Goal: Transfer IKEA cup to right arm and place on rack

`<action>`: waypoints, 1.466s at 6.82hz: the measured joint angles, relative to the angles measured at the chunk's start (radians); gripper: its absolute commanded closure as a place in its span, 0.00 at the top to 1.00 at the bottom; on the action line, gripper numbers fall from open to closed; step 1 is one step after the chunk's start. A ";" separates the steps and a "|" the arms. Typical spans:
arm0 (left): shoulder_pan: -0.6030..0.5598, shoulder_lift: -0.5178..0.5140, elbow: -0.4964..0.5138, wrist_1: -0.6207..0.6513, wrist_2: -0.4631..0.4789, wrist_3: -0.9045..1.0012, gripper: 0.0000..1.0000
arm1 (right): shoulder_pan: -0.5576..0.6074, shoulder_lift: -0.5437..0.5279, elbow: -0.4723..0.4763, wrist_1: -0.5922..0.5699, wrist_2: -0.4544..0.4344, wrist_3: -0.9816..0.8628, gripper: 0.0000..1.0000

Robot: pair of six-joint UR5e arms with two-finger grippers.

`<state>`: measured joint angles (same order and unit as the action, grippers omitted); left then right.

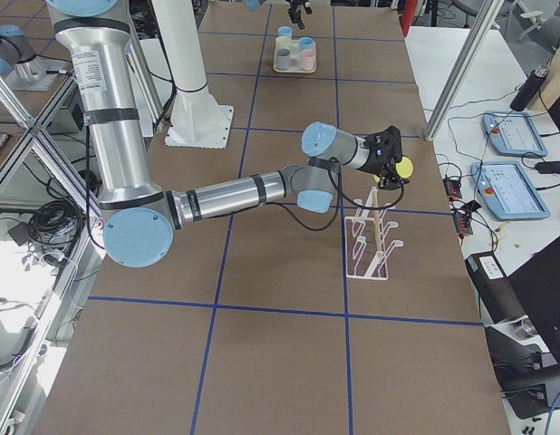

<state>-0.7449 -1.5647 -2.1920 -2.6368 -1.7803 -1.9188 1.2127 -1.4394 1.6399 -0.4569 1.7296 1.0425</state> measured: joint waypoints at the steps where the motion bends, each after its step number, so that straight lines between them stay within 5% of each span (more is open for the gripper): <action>1: -0.036 0.066 -0.027 0.019 -0.041 0.083 1.00 | 0.009 -0.063 0.017 0.000 -0.045 -0.135 0.00; 4: -0.068 0.116 -0.035 0.029 -0.089 0.149 1.00 | -0.007 -0.163 0.051 0.012 -0.126 -0.271 0.00; 10: -0.066 0.115 -0.016 0.029 -0.096 0.152 1.00 | -0.155 -0.202 0.001 0.124 -0.297 -0.304 0.00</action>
<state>-0.8105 -1.4493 -2.2077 -2.6078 -1.8760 -1.7671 1.0577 -1.6414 1.6412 -0.3334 1.4328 0.7381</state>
